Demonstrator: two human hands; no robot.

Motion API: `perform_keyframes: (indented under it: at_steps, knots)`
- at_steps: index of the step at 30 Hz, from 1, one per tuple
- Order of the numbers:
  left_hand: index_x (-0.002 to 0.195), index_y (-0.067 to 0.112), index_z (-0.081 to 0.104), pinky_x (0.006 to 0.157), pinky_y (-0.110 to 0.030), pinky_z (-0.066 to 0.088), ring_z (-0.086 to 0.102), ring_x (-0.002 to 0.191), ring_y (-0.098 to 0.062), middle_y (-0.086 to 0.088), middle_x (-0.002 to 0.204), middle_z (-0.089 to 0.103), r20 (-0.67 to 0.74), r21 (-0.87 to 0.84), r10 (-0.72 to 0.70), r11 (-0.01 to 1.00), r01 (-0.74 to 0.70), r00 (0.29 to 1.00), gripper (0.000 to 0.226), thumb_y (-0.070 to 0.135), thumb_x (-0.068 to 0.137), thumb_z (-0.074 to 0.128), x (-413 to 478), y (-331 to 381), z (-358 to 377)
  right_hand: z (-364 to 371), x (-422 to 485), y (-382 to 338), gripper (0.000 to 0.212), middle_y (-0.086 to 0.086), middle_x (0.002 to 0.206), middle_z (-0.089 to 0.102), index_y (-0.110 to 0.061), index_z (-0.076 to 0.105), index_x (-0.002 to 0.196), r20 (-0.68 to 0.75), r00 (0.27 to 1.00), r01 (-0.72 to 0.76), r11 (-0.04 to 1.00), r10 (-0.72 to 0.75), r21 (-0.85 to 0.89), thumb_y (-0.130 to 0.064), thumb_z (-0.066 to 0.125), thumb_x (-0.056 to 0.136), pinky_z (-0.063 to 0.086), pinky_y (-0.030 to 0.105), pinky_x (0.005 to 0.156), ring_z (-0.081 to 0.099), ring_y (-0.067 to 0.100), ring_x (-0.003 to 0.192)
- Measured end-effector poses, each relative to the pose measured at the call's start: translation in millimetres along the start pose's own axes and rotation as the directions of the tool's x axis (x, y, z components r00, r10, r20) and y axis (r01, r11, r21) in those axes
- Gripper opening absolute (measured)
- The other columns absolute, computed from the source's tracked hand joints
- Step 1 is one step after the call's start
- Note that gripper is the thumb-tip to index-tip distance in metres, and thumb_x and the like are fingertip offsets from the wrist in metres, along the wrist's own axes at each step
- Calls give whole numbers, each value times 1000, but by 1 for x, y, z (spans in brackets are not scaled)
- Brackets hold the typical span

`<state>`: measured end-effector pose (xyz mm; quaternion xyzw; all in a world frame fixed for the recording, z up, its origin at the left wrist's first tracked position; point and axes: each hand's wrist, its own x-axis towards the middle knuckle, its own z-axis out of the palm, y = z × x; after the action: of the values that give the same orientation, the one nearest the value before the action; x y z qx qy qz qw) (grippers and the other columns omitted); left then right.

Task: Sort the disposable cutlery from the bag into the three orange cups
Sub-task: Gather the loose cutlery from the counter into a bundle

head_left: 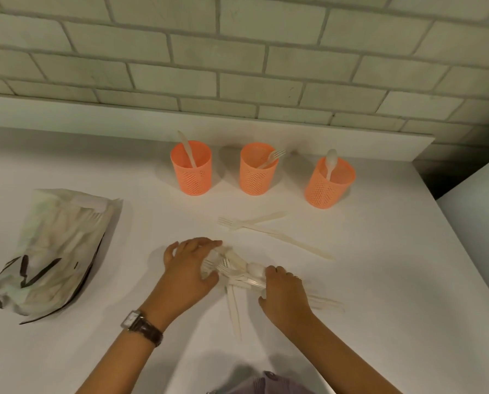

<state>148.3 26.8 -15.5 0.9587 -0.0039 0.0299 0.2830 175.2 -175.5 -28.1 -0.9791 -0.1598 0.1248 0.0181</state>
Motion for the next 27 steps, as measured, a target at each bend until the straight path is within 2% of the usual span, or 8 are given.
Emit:
perform_keyframes:
  at_steps: [2, 5, 8, 11, 14, 18, 21, 27]
  knots:
    - [126, 39, 49, 106, -31, 16, 39, 113, -2, 21, 120, 43, -54, -87, -75, 994, 70, 996, 64, 53, 65, 32, -3, -8, -9, -5, -1, 7, 31, 5, 104, 57, -11, 47, 112, 53, 998, 30, 994, -36, 104, -26, 55, 85, 41, 28, 74, 59, 23, 92]
    - [119, 30, 58, 101, -34, 36, 51, 111, -11, 13, 117, 53, -169, -229, -199, 960, 158, 965, 42, 32, 77, 55, -9, -16, -14, -13, -1, 20, 25, 3, 99, 55, -12, 46, 109, 81, 996, 5, 963, -28, 269, -20, 52, 86, 37, 23, 67, 59, 23, 92]
    - [114, 23, 59, 84, -18, 40, 54, 99, -12, 6, 113, 56, -226, -464, -407, 844, 270, 885, 35, 4, 85, 58, -16, -11, -11, -28, -1, 32, 32, 3, 103, 57, -13, 46, 115, 131, 991, -55, 928, 6, 368, -18, 53, 84, 35, 22, 70, 59, 24, 99]
    - [102, 22, 57, 66, -17, 40, 57, 81, -14, 1, 101, 59, -205, -568, -541, 745, 351, 816, 23, 5, 87, 53, -25, -2, 3, -44, 1, 44, 41, 6, 111, 59, -13, 46, 123, 112, 989, -144, 838, 100, 527, -15, 57, 83, 38, 23, 73, 58, 24, 96]
    - [91, 28, 52, 62, -25, 41, 58, 76, -17, 4, 89, 58, -79, -439, -531, 778, 449, 844, 7, 29, 87, 57, -36, 14, 22, -57, 1, 55, 36, 4, 93, 62, -16, 53, 111, 122, 976, -212, 643, 182, 736, -10, 65, 77, 50, 32, 70, 56, 20, 73]
    - [96, 30, 48, 60, -20, 38, 55, 79, -6, 16, 94, 49, 19, -122, -440, 890, 439, 898, 36, 60, 77, 56, -41, 38, 43, -71, 0, 68, 25, 1, 70, 57, -18, 53, 92, 190, 965, -256, 484, 182, 837, -5, 63, 73, 43, 22, 55, 52, 13, 56]
    - [105, 28, 46, 61, -19, 37, 57, 87, -9, 13, 101, 50, 84, -29, -425, 903, 429, 901, 46, 60, 75, 60, -40, 42, 48, -76, 1, 73, 25, 1, 74, 56, -19, 49, 103, 149, 976, -210, 510, 158, 834, -8, 59, 83, 47, 23, 57, 54, 14, 57]
    - [107, 25, 51, 65, -19, 34, 50, 77, -9, 10, 88, 52, 75, -17, -446, 894, 448, 892, 32, 41, 82, 62, -42, 33, 41, -62, 17, 52, 42, 0, 95, 61, -18, 45, 114, -2, 1000, 23, 810, -27, 586, -19, 68, 78, 46, 27, 68, 56, 18, 74]
